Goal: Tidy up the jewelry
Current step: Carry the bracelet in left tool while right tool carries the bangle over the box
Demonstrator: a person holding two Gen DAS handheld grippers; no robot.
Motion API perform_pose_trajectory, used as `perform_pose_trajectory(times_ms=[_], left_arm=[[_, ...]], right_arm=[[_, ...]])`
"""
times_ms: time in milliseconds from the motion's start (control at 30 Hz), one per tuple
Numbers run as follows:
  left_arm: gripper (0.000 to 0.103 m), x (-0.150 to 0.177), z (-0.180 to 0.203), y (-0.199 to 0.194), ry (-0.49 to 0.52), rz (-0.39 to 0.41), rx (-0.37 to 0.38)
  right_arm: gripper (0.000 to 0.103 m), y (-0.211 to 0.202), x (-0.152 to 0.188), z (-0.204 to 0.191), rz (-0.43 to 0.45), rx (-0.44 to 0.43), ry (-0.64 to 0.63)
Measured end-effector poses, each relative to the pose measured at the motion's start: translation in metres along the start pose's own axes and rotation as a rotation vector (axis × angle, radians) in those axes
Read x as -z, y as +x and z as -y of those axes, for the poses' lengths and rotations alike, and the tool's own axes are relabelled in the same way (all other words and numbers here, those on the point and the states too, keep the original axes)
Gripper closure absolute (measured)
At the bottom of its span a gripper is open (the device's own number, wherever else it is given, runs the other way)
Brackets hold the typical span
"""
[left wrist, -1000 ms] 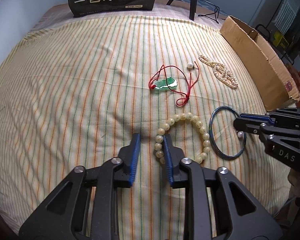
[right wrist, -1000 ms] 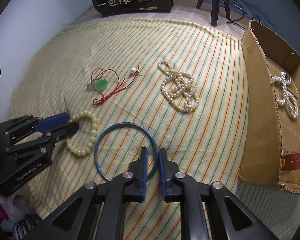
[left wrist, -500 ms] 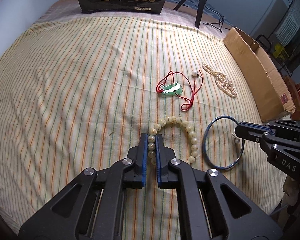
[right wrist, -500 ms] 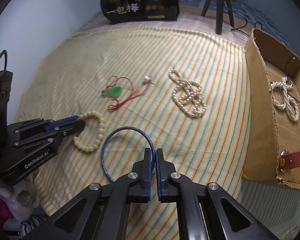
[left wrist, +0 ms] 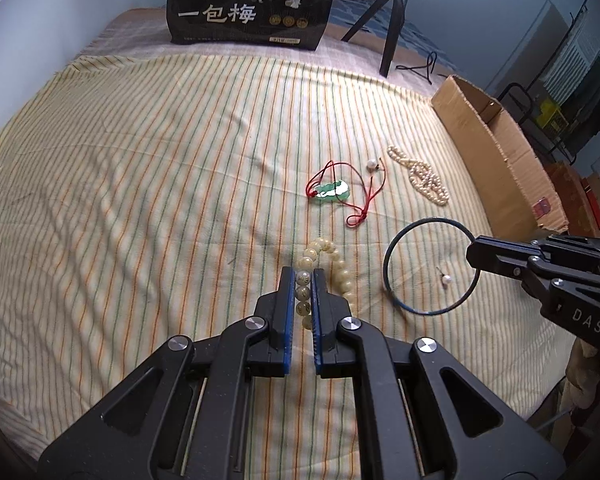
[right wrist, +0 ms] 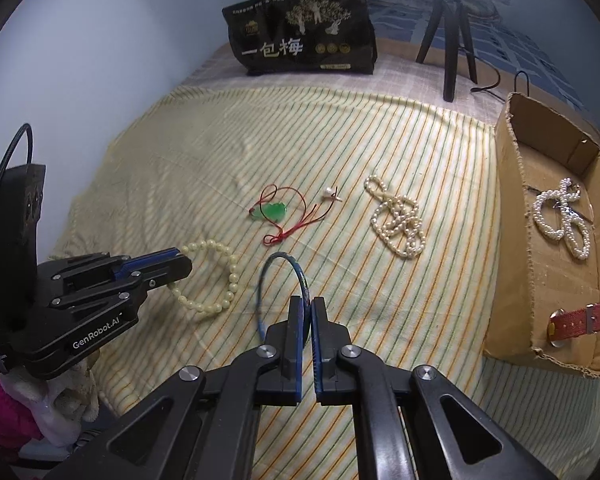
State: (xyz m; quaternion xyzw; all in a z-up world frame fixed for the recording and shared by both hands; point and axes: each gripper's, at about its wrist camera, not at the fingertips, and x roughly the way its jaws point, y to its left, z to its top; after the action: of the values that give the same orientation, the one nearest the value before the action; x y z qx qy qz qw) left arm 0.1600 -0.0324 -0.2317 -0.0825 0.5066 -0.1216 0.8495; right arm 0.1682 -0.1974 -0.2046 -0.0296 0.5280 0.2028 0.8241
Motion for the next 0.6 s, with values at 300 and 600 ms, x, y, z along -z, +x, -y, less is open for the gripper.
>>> perform_pose_trajectory(times_ms=[300,600], left_arm=[[0.098,0.0,0.002,-0.019,-0.008,0.021,0.035],[0.098,-0.002,0.013,-0.041,0.011,0.057,0.052]], right_arm=[[0.102,-0.031,0.005,-0.006,0.053,-0.02,-0.004],[0.102,-0.061,0.011,0.0,0.113,-0.011,-0.003]])
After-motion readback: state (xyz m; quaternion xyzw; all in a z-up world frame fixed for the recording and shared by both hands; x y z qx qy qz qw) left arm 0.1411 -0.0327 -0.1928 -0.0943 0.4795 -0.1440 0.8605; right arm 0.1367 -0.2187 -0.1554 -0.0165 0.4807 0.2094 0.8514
